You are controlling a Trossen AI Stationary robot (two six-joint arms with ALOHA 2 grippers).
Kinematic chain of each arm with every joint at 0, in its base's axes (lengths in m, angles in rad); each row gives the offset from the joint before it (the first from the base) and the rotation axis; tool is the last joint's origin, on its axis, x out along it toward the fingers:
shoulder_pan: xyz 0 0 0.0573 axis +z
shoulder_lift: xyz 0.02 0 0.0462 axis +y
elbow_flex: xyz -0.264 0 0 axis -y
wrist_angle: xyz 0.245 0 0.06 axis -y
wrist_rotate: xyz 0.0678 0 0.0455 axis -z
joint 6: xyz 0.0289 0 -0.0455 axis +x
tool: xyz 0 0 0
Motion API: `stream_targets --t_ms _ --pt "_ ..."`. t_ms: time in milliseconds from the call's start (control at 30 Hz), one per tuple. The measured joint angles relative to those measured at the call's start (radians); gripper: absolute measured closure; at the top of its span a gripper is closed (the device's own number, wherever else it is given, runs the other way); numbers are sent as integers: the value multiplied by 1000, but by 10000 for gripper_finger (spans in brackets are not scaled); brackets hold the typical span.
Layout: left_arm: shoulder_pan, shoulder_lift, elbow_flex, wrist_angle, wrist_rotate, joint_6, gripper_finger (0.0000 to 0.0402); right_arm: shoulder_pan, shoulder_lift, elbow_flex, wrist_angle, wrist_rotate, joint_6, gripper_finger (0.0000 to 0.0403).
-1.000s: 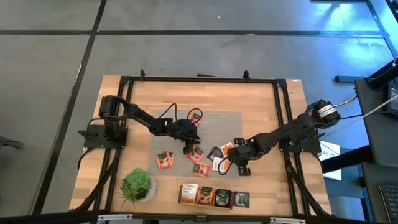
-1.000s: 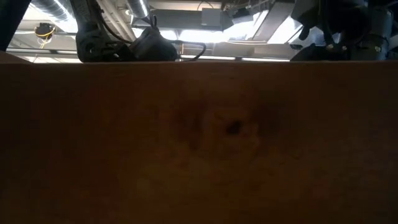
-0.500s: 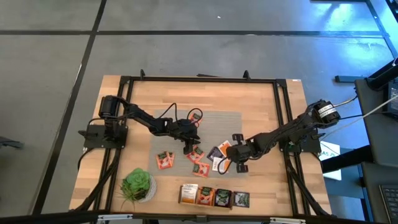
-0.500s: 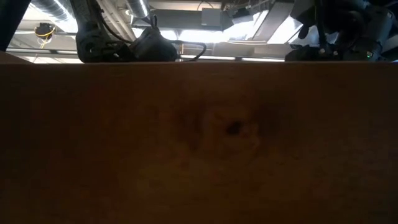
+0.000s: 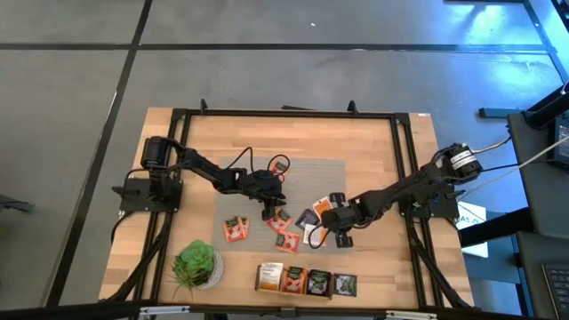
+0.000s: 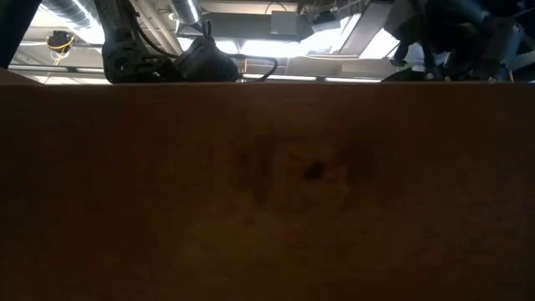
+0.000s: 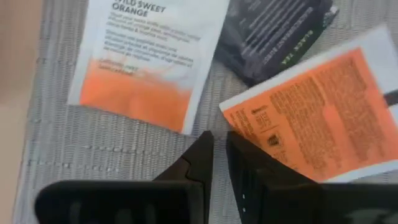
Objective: Pick & Place Tea
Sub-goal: Put the white and orange tea bag into the left section of the wooden organizer
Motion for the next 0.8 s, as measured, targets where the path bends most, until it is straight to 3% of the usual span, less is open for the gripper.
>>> stream_targets --t_ms 400,667,800 --pt "-2 0 0 -3 2 10 292 -130 8 0 112 198 -81 351" --pt "-9 0 -3 30 27 51 288 -202 -35 9 86 195 7 351" --pt "-10 0 26 50 31 71 289 -201 -79 16 33 87 51 351"
